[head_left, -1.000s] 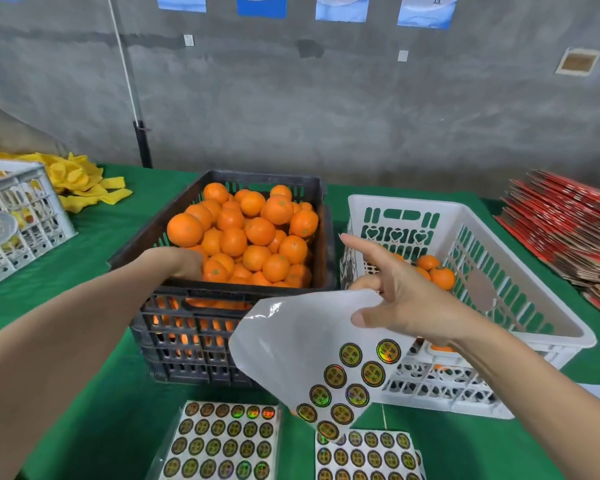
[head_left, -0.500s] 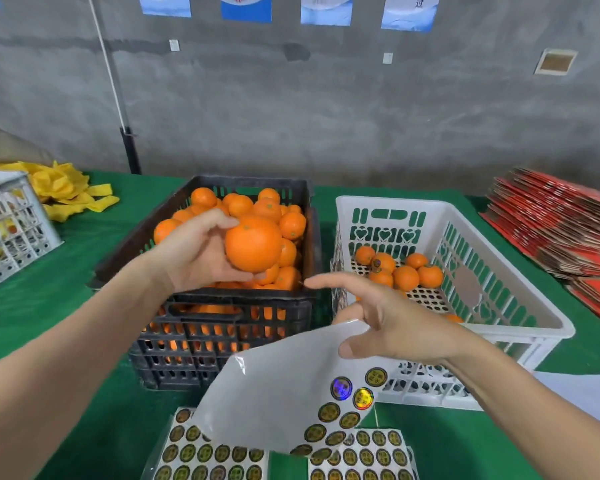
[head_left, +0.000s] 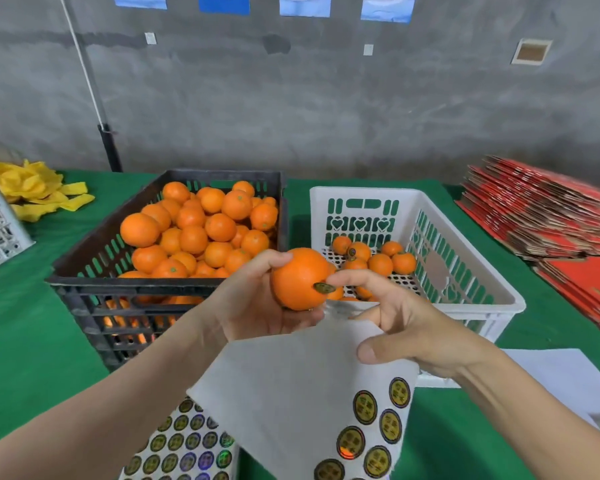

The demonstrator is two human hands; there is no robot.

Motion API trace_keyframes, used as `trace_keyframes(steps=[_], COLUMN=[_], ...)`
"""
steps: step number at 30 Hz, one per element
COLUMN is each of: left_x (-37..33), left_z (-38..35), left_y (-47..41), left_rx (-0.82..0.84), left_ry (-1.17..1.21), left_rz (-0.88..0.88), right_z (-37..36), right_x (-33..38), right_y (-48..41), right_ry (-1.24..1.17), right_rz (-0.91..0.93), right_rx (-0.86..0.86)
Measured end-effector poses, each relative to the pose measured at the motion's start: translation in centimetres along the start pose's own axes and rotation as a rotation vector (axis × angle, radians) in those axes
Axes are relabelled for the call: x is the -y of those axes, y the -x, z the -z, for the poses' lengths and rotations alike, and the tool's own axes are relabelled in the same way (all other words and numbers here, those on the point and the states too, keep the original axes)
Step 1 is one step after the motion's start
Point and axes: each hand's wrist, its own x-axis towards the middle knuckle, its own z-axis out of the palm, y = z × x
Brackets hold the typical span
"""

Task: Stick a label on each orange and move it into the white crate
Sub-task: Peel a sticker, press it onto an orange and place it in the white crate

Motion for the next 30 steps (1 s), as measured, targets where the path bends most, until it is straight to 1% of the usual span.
trace_keyframes(steps=[4,9,13,20,26,30], left_x=[0.6,1.0,1.4,1.6,1.9,2.0], left_z=[-1.0,-1.3,-1.2,-1.8,-1.8,-2.2], left_y=[-0.6,-1.1,-1.5,-1.4,-0.7,-0.8], left_rx=[0.009,-0.002,-0.036,-0.029,0.167,0.124], left_ry=[0.036,-0.039,-0.121,-0.165,-0.206,-0.309], left_rz=[0.016,0.012,-0.007,-0.006,-0.064,-0.074], right_z=[0.5,0.9,1.0,1.1,1.1,1.0], right_x=[-0.5,-0.4,-0.2,0.3,0.7,0.9], right_y=[0.7,1.0,1.1,1.2,1.3,1.0], right_ry=[-0.082,-0.094,-0.033,0.030,0.138,0.256], right_rz=[-0.073,-0.107,-0.127,-0.101,-0.119,-0.076], right_rx=[-0.004,-0.039,-0.072,-0.067,-0.058,-0.084])
